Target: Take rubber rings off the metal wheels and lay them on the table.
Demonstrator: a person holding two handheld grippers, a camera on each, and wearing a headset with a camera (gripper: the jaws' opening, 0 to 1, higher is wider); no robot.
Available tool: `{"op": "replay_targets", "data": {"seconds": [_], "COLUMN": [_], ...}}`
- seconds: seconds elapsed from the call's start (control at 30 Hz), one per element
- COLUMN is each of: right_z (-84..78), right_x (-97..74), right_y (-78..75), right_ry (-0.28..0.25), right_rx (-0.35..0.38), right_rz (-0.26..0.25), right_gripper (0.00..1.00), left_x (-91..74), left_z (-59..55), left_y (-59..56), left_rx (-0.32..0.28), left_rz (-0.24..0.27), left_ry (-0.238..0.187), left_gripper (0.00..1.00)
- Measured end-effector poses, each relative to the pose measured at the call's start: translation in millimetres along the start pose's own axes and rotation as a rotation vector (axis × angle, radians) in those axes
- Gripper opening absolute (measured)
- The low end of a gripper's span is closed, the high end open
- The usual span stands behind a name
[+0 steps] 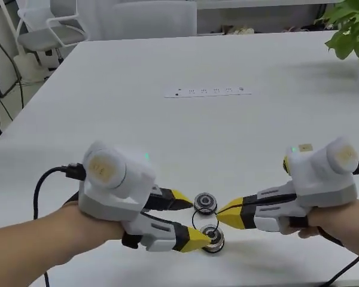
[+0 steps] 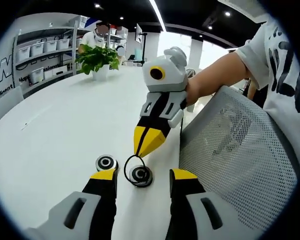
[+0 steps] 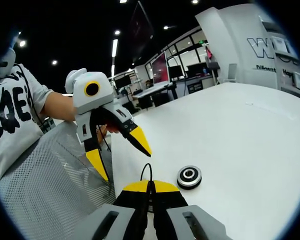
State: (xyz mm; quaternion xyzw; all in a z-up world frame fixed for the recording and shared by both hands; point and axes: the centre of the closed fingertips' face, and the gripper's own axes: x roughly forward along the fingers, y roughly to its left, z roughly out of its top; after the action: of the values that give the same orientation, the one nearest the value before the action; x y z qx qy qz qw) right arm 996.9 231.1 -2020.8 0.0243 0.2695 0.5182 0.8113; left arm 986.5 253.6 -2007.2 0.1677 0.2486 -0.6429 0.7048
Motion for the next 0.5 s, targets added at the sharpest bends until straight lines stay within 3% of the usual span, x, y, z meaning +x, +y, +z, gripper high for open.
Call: {"op": "replay_targets", "data": {"seconds": [0.1, 0.23, 0.5], "right_z": [3.8, 10.5, 16.7], "right_x": [4.1, 12.1, 30.0], "right_y": [0.1, 1.8, 3.0], "right_ry": [0.001, 0.003, 0.018], "right_rx": [-0.008, -0.02, -0.034], "right_rz": [0.007, 0.021, 0.04], "right_gripper": [0.0, 0.0, 0.0], "left_x": [-11.2, -24.0, -51.7], "left_z": [-0.2, 0.2, -1.0], "left_y": [5.6, 8.8, 23.7], "left_rx": [0.021, 0.013, -0.012], "left_rz": [0.042, 0.063, 0.151], "left_ry": [-0.008, -0.022, -0.064], "left_gripper": [0.45, 0.47, 0.52]}}
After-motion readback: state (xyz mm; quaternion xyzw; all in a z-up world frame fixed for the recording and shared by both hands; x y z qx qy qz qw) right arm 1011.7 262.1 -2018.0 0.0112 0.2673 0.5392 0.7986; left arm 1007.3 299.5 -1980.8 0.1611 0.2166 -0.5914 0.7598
